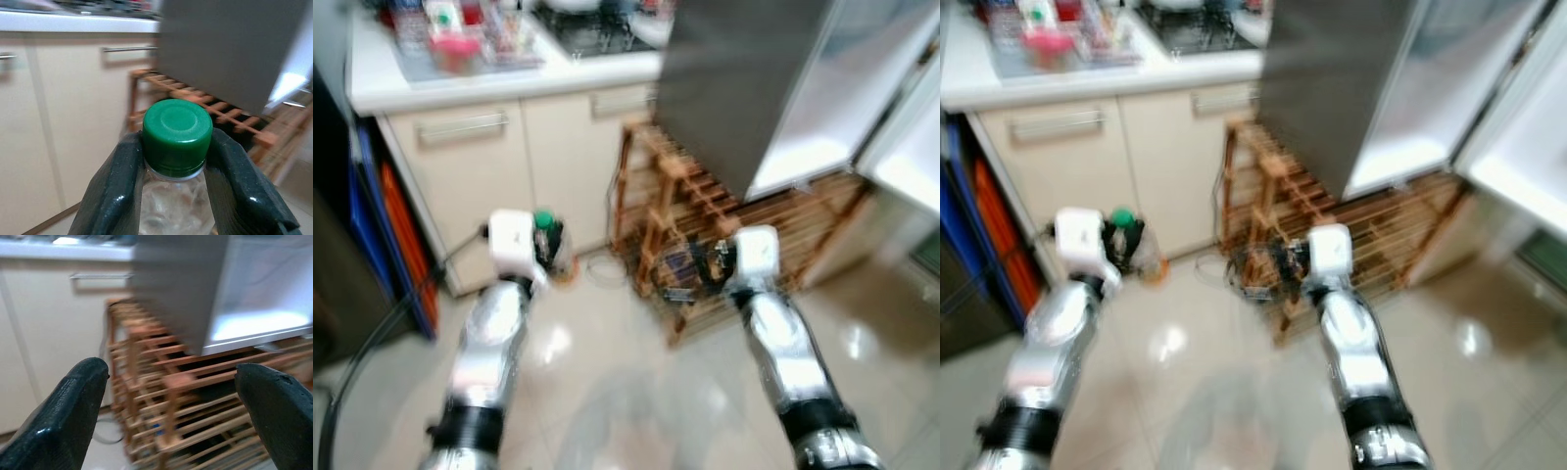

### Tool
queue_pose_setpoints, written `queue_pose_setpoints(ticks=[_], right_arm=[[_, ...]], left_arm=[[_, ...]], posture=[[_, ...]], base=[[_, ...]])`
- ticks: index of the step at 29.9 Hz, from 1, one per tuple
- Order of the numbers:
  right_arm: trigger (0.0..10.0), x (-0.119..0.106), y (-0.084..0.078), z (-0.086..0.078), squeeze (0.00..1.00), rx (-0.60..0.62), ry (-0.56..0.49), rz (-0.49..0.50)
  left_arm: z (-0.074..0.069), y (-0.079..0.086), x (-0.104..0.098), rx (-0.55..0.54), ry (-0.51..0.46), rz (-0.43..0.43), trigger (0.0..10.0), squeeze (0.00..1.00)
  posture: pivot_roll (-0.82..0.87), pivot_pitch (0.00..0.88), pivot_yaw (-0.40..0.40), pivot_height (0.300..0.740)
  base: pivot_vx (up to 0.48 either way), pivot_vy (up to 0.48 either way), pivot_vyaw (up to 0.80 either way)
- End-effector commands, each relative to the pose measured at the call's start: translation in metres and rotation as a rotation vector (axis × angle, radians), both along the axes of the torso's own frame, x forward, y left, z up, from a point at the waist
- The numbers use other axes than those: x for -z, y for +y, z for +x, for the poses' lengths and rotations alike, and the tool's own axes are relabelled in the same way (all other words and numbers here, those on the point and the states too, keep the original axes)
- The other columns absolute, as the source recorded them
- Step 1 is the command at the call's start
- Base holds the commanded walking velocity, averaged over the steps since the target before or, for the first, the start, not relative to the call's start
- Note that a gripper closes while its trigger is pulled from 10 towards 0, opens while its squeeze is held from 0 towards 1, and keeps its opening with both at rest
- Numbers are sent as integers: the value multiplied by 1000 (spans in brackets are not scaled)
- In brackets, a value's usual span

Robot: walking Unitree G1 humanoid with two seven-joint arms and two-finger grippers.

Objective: Restocking fridge

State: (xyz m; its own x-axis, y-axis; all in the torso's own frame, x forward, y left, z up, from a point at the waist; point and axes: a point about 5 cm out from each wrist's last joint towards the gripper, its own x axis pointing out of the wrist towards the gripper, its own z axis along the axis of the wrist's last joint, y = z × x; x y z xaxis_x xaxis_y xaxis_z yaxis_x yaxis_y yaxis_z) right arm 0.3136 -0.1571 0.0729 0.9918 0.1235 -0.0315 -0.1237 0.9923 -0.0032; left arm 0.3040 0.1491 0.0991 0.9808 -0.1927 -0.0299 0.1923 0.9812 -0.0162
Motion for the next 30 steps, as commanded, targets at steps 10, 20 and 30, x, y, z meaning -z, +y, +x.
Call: queue_pose_setpoints(ticks=[10, 20, 30], right_arm=[[10000, 7, -30, -7, 0, 275, 0, 66], [10000, 14, -29, -18, 0, 246, -9, -8], [10000, 7, -9, -7, 0, 127, -20, -47]], left_arm=[[-6, 37, 6, -173, 6, 3, 10000, 0], [-16, 28, -6, -105, -59, -14, 10000, 0], [-11, 12, -19, -19, -127, 13, 10000, 0]], posture=[[20, 0, -40, 740], [24, 0, -50, 740], [0, 0, -41, 740]], base=[[0, 0, -598], [0, 0, -591], [400, -235, -123]])
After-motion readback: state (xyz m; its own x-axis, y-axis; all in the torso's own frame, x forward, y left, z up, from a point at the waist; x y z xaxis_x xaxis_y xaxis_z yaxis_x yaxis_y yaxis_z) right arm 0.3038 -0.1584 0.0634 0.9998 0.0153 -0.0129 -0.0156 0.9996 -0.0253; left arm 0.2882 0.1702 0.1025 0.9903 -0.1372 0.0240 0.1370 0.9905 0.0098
